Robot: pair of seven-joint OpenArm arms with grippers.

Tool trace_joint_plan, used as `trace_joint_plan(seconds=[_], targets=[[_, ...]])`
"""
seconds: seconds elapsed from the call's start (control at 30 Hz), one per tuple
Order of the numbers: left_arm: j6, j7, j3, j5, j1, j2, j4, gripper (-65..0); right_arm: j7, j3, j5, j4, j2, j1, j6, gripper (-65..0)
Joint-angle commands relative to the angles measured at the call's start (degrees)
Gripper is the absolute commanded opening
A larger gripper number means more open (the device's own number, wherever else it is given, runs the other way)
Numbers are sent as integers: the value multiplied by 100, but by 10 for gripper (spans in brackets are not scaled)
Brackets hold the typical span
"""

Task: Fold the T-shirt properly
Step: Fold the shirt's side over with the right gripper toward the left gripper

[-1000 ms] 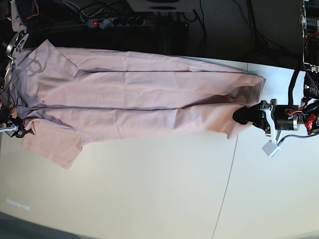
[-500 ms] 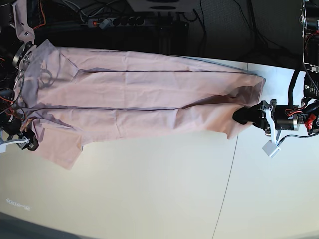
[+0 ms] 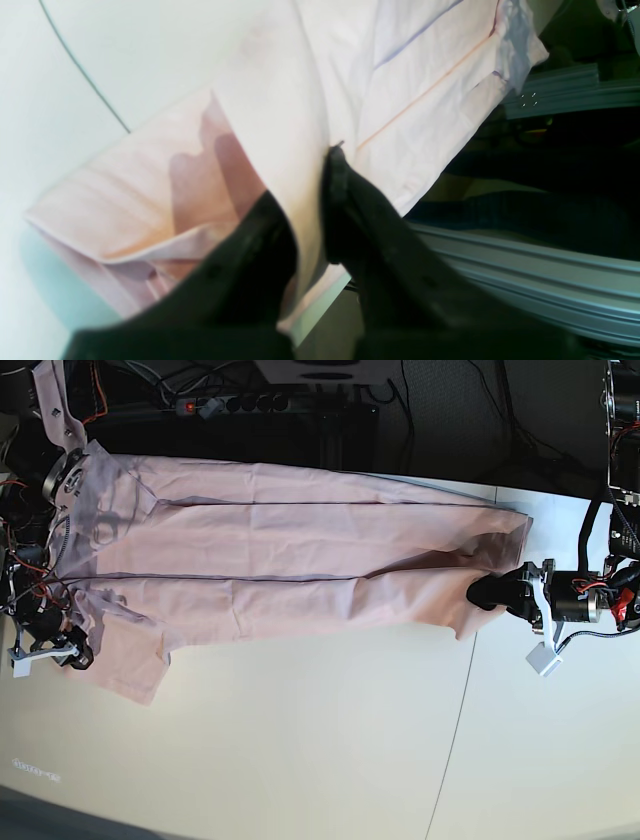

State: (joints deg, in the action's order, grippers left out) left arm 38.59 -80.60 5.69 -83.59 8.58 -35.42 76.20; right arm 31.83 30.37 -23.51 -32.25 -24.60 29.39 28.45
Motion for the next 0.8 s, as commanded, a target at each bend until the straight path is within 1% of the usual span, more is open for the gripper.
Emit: trace_joint_plan(seconds=[0.0, 0.1, 0.23, 0.33, 0.43, 0.5, 0.6, 0.67, 0.77], targets=[[141, 60, -42, -141, 125, -111, 90, -650, 170, -2, 286, -22, -33, 61, 136, -503], [141, 60, -42, -141, 127, -111, 90, -650, -61, -2, 726, -22, -33, 59, 136, -650], [141, 60, -42, -141, 127, -111, 90, -650, -374, -2, 1073, -46, -57, 59, 146, -650], [141, 60, -42, -141, 131, -111, 90, -650, -487, -11, 1108, -133, -98, 57, 382, -650], [141, 60, -42, -141, 179, -111, 90, -650, -470, -13, 1093, -356, -146, 50, 485, -650], [141, 60, -42, -141, 223, -114, 90, -650, -404, -44, 802, -560, -212, 24, 529, -650], [141, 60, -42, -141, 269, -140, 90, -650, -155, -184, 345, -1027, -326, -125, 570, -650], [141, 60, -42, -141, 267, -188, 125, -650, -57, -385, 129, -1458, -424, -343, 590, -650], [141, 60, -42, -141, 267, -258, 232, -650, -57, -772, -63, -2162, -592, -776, 586, -650]])
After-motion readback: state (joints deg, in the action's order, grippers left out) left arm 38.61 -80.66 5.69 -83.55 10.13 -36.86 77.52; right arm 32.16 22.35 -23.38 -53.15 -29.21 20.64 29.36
